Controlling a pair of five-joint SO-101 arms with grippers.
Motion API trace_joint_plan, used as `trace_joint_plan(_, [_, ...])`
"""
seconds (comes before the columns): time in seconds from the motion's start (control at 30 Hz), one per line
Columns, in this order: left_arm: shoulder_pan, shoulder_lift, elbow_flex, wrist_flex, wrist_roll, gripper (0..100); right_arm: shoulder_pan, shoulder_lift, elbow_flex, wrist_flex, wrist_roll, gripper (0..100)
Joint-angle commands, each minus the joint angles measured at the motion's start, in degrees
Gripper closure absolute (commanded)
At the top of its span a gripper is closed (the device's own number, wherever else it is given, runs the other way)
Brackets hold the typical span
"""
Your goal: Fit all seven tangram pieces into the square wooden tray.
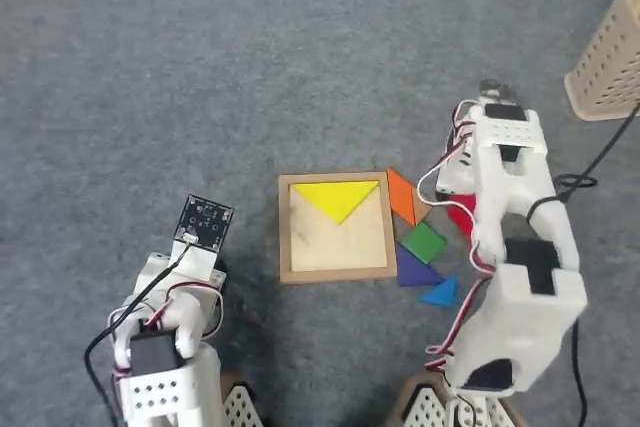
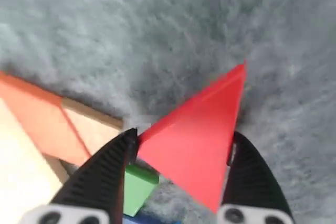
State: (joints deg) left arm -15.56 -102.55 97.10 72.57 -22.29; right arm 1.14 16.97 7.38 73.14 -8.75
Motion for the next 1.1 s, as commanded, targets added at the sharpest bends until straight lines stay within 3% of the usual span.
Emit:
trace_joint_plan(0.0, [0.0, -0.62, -0.4, 0.18, 0.35, 82, -0.84, -8.31, -1.23, -0.4, 3.16, 88.7])
trace_joint_plan(0.2, [0.0, -0.62, -0.4, 0.18, 0.35, 82, -1.45, -13.85, -1.23, -0.13, 6.33, 89.0])
trace_joint_plan(0.5, [0.0, -0.62, -0.4, 0.18, 0.35, 82, -11.65, -15.25, -0.79, 6.73, 10.29, 86.7])
trace_joint_plan(0.67, [0.0, -0.62, -0.4, 0.18, 0.35, 82, -11.47, -12.44, 6.77, 1.1, 9.49, 75.1])
trace_joint_plan(0.87, [0.0, -0.62, -0.4, 0.18, 0.35, 82, -11.03, -5.14, 8.09, -1.98, 9.23, 74.7])
trace_joint_plan(1.07, [0.0, -0.62, -0.4, 0.18, 0.35, 82, -5.32, 0.13, 6.42, -2.59, 9.58, 74.7])
